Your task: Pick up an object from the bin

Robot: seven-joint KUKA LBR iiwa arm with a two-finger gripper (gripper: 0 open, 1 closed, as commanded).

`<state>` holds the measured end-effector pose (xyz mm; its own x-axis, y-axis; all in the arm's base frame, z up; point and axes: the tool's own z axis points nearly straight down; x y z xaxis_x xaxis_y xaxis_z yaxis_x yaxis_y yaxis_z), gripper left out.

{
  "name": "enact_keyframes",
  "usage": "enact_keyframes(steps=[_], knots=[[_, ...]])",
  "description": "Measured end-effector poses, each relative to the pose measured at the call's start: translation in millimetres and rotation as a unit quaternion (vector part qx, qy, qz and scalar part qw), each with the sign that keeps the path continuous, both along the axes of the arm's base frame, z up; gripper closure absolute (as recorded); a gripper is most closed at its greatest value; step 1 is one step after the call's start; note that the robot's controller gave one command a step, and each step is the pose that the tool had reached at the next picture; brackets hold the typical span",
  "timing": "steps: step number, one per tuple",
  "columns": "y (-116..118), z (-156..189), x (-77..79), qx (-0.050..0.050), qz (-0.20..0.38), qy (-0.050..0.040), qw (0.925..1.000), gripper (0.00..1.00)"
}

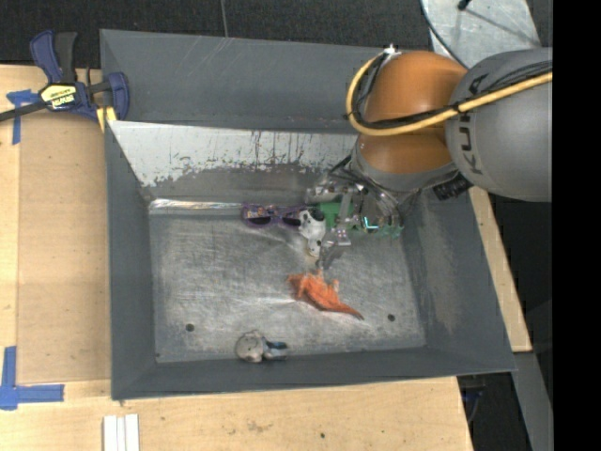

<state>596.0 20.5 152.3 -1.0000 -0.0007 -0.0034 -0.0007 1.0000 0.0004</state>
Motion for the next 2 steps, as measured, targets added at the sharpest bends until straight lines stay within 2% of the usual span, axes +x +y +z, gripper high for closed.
enact_keyframes(steps=[1, 2], knots=[[-15.5, -39.2, 17.5, 0.000, 0.020, -0.0048, 0.9998, 0.00], [-7.5, -71.3, 11.0, 0.000, 0.014, -0.0097, 0.9999, 1.00]])
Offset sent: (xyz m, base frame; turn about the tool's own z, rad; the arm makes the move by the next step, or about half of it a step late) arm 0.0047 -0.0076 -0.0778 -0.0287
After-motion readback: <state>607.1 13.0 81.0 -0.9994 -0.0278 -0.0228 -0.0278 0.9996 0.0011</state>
